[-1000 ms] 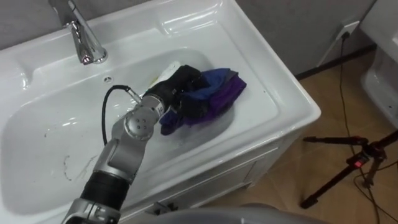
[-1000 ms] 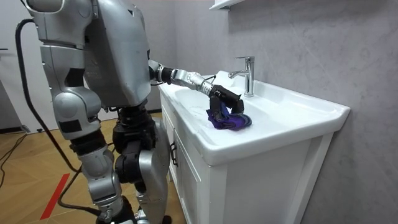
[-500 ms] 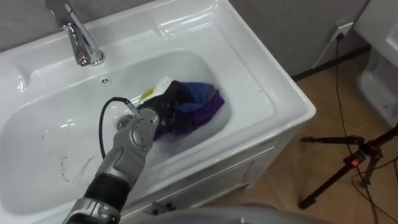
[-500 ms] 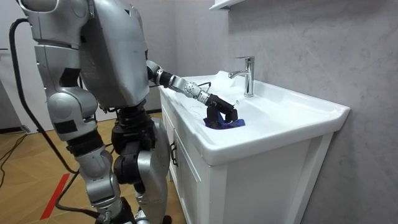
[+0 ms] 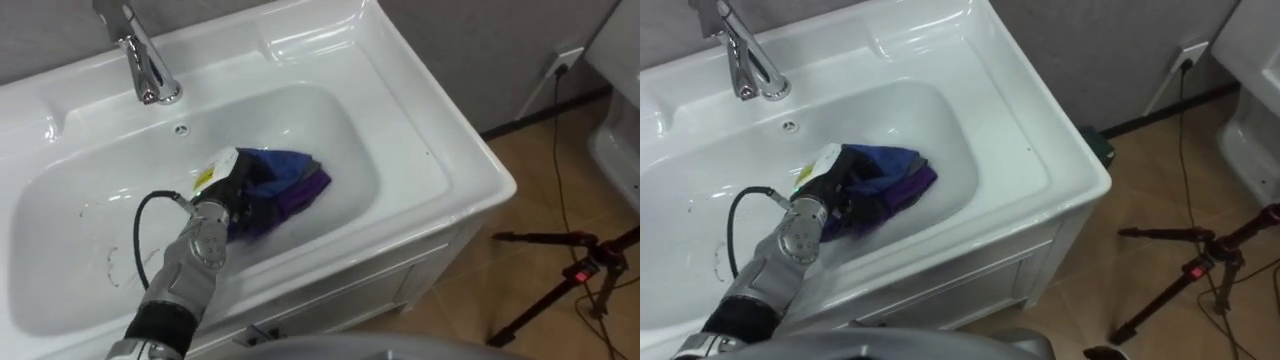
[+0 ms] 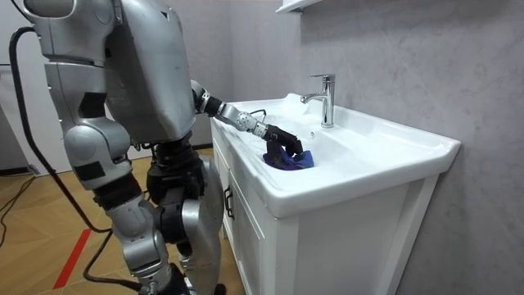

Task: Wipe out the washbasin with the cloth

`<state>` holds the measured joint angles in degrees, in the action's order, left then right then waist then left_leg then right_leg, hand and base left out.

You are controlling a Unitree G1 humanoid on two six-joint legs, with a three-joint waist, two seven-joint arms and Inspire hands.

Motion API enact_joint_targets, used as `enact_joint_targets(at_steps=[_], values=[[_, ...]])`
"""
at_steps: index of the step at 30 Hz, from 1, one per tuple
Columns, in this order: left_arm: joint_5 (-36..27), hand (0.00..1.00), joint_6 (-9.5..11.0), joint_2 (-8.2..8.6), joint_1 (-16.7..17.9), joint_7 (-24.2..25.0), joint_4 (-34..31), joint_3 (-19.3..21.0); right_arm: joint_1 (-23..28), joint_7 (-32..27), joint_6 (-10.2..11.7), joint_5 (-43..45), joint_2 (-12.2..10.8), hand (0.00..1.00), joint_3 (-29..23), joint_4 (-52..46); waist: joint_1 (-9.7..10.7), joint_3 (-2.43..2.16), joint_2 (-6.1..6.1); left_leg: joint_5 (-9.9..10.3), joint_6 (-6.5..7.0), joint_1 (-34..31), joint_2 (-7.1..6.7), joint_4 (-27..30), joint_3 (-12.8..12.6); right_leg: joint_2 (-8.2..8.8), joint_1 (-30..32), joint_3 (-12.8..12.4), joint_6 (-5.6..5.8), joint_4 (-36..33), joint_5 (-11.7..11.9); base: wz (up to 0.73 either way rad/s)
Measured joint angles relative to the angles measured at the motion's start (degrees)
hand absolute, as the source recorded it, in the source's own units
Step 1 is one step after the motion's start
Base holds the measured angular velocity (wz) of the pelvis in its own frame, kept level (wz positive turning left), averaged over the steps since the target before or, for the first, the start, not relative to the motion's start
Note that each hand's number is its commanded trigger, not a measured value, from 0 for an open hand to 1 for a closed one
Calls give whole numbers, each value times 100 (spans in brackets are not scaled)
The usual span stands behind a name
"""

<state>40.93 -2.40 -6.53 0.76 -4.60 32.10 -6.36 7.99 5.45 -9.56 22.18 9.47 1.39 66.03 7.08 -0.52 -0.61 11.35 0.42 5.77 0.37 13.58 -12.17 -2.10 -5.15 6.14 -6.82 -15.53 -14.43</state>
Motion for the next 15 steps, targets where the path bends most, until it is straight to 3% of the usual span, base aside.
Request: enact_joint_targets(at_steps=[5,9,15], values=[[81,100,0,1,131,-272,1,180,60,-109,-44,-52,30,0,-63,-2,-142,5,49,0,-1,15,20,-4,38,-3,-12,24,-12,-8,-6,1],[131,100,8,-2,308,-552,74,310,49,-98,-26,-73,48,0,-205,-24,-266,8,158,0,-1,50,2,-8,87,7,-42,11,-18,-9,-25,-1],[200,100,26,-78,567,-778,-10,777,113,-59,36,-92,175,0,-407,-194,-272,3,245,-1,-2,-51,-27,-2,250,20,-40,187,-29,75,-36,13]])
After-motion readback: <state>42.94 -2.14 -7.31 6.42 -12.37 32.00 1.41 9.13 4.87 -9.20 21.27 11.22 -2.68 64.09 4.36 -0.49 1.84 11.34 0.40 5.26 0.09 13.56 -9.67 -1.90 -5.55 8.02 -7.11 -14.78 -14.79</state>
